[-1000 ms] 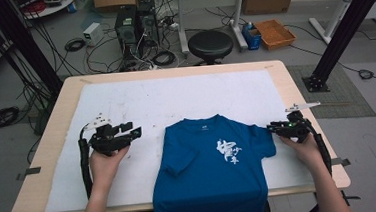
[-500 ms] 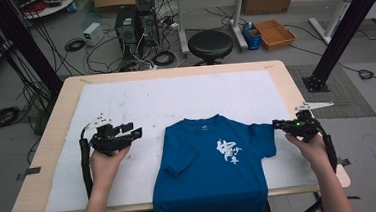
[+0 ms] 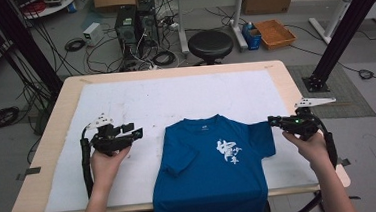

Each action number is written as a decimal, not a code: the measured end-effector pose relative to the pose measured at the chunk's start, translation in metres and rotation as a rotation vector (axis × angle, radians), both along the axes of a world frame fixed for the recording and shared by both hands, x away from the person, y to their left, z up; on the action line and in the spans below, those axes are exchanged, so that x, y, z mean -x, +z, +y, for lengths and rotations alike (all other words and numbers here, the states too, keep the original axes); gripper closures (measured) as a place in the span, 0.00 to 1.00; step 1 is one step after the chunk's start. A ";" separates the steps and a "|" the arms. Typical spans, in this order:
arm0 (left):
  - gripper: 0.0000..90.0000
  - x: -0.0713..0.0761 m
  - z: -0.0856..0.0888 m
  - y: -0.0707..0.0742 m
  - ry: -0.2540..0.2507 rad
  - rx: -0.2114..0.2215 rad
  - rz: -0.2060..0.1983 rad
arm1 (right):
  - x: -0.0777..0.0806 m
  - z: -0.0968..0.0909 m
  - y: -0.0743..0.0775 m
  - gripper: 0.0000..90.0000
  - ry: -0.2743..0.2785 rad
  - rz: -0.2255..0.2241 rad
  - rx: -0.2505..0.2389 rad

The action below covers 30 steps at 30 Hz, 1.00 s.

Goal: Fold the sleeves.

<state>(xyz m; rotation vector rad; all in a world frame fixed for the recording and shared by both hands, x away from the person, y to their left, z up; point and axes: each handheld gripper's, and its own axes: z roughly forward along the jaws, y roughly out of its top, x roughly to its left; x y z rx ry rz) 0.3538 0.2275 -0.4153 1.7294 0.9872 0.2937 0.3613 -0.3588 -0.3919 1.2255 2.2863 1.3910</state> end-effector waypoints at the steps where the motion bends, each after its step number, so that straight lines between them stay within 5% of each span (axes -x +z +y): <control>1: 0.52 0.000 0.000 0.000 -0.003 -0.001 0.001 | 0.001 0.004 0.002 0.98 0.011 -0.001 0.006; 11: 0.52 -0.001 -0.002 -0.001 -0.004 -0.010 0.011 | 0.008 0.050 0.018 0.98 0.084 -0.020 0.051; 18: 0.52 -0.001 -0.003 -0.002 -0.009 -0.014 0.016 | 0.021 0.102 0.021 0.98 0.127 -0.038 0.113; 23: 0.52 -0.001 -0.005 -0.003 -0.014 -0.018 0.021 | 0.032 0.137 0.016 0.87 0.176 -0.086 0.133; 26: 0.52 0.000 -0.005 -0.003 -0.016 -0.022 0.021 | 0.033 0.137 0.020 0.83 0.176 -0.113 0.128; 30: 0.52 0.000 -0.004 -0.003 -0.015 -0.014 0.019 | 0.028 0.104 0.021 0.80 0.080 -0.090 0.079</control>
